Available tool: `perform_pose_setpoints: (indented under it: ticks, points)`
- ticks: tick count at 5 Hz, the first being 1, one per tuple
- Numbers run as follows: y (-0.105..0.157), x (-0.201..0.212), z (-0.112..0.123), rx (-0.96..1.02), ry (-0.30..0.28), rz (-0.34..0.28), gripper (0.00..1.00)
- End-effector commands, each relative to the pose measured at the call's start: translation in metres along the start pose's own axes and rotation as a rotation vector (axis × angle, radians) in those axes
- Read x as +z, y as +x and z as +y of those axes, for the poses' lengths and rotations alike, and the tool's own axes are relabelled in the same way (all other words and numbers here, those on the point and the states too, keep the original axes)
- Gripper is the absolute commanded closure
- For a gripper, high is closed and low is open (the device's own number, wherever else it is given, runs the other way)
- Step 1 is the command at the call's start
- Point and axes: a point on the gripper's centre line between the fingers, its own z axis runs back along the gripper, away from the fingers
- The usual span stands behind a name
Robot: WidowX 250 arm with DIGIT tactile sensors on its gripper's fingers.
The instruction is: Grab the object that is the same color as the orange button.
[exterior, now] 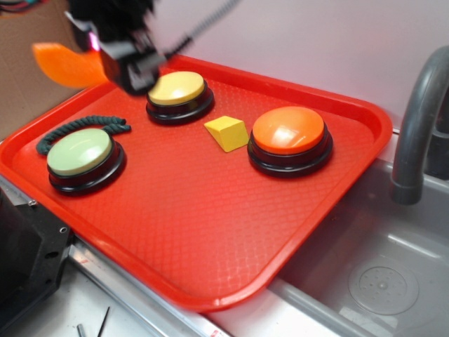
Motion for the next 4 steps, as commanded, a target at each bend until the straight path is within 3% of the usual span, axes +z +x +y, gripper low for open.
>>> perform_pose_setpoints:
  ticks: [1,3,4]
  points:
    - [-0.016,0.019,0.031,0.157,-0.087,-0.123,1.0]
    - [-0.013,0.02,0.047,0.199,-0.043,-0.188,1.0]
    - [-0.009,0.016,0.051,0.226,-0.054,-0.182,1.0]
